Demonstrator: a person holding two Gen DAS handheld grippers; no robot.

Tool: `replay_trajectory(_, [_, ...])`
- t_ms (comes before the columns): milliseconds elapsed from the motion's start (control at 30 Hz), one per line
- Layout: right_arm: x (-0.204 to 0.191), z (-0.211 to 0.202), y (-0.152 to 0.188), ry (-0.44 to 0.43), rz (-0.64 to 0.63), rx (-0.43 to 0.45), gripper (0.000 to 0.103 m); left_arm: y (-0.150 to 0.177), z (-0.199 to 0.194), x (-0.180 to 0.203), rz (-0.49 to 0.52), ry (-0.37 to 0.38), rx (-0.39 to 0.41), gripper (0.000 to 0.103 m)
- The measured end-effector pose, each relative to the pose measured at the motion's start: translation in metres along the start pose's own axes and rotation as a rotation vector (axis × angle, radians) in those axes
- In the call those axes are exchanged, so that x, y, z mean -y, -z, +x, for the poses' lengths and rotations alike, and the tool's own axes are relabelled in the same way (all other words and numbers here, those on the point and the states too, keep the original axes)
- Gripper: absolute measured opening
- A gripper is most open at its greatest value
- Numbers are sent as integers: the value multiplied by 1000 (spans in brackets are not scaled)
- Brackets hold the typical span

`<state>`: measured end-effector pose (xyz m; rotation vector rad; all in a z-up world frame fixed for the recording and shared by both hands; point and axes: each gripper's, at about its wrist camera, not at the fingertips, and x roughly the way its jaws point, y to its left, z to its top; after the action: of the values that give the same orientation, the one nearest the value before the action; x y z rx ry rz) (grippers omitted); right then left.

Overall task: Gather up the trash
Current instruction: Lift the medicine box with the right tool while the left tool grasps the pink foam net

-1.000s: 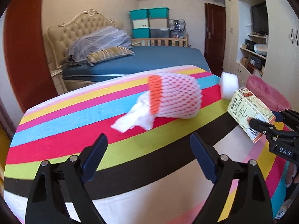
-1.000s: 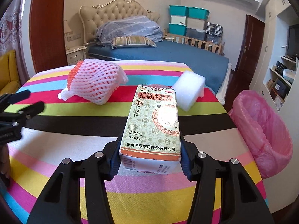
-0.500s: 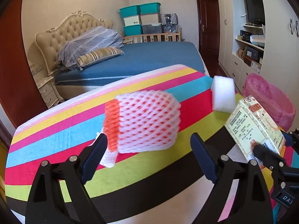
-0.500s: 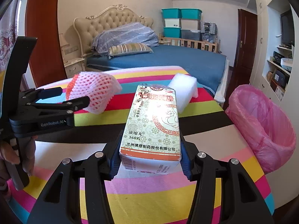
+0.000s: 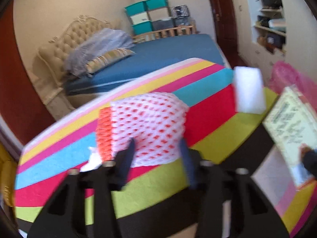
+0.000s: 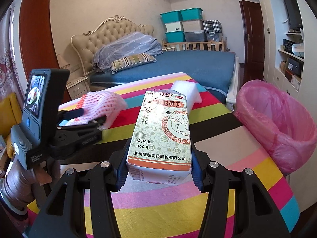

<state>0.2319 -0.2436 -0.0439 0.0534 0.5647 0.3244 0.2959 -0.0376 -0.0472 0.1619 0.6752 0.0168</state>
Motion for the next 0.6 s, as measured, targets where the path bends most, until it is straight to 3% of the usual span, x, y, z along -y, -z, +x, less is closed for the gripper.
replay_trajectory(100, [-3, -1, 0, -4, -14, 2, 50, 11, -19, -10, -39, 26, 42, 13])
replay_trajectory(433, [-6, -2, 1, -4, -38, 4, 50, 64, -97, -27, -97, 94, 159, 11])
replay_trajectory(600, [-7, -3, 1, -7, -49, 3, 50, 94, -118, -33, -101, 104, 146, 11])
